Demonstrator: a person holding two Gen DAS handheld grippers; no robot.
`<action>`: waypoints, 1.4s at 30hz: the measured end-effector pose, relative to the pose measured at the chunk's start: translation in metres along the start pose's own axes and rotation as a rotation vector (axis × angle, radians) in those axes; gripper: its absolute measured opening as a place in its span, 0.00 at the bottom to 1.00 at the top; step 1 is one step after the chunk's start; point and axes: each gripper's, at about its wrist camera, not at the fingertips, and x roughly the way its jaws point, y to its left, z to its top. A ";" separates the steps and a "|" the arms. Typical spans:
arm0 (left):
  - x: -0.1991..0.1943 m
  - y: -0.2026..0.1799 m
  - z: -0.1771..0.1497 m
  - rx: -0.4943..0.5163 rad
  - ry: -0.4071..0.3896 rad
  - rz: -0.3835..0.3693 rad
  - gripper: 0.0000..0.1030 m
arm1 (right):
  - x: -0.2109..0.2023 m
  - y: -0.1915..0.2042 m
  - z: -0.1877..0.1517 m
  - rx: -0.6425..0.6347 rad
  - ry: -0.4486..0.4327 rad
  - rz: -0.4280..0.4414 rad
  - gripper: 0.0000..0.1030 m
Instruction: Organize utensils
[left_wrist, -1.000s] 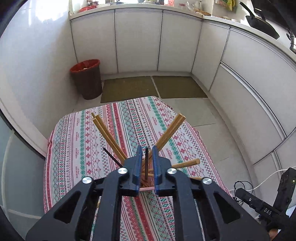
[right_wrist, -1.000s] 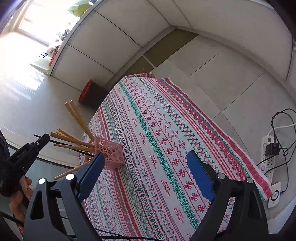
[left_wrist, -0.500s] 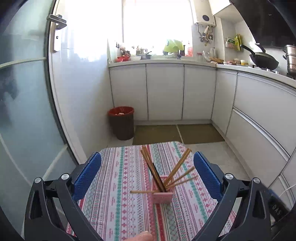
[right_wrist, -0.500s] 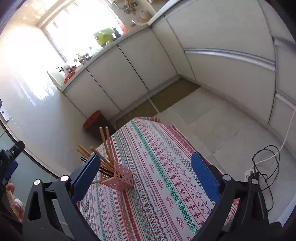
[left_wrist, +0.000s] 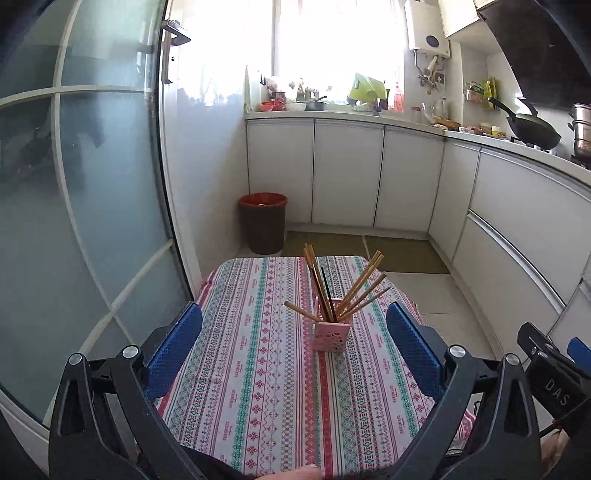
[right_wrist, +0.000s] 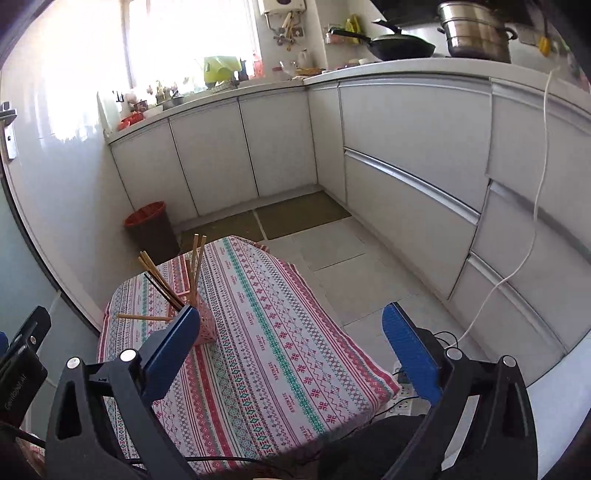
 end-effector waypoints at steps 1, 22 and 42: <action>-0.001 0.001 -0.001 0.003 0.013 -0.004 0.93 | -0.005 0.001 -0.001 -0.007 -0.002 -0.002 0.93; -0.003 0.004 -0.010 0.000 0.086 -0.045 0.93 | -0.013 0.013 -0.011 -0.055 0.016 -0.025 0.93; 0.005 0.006 -0.011 -0.002 0.101 -0.034 0.93 | -0.005 0.016 -0.012 -0.057 0.045 -0.009 0.93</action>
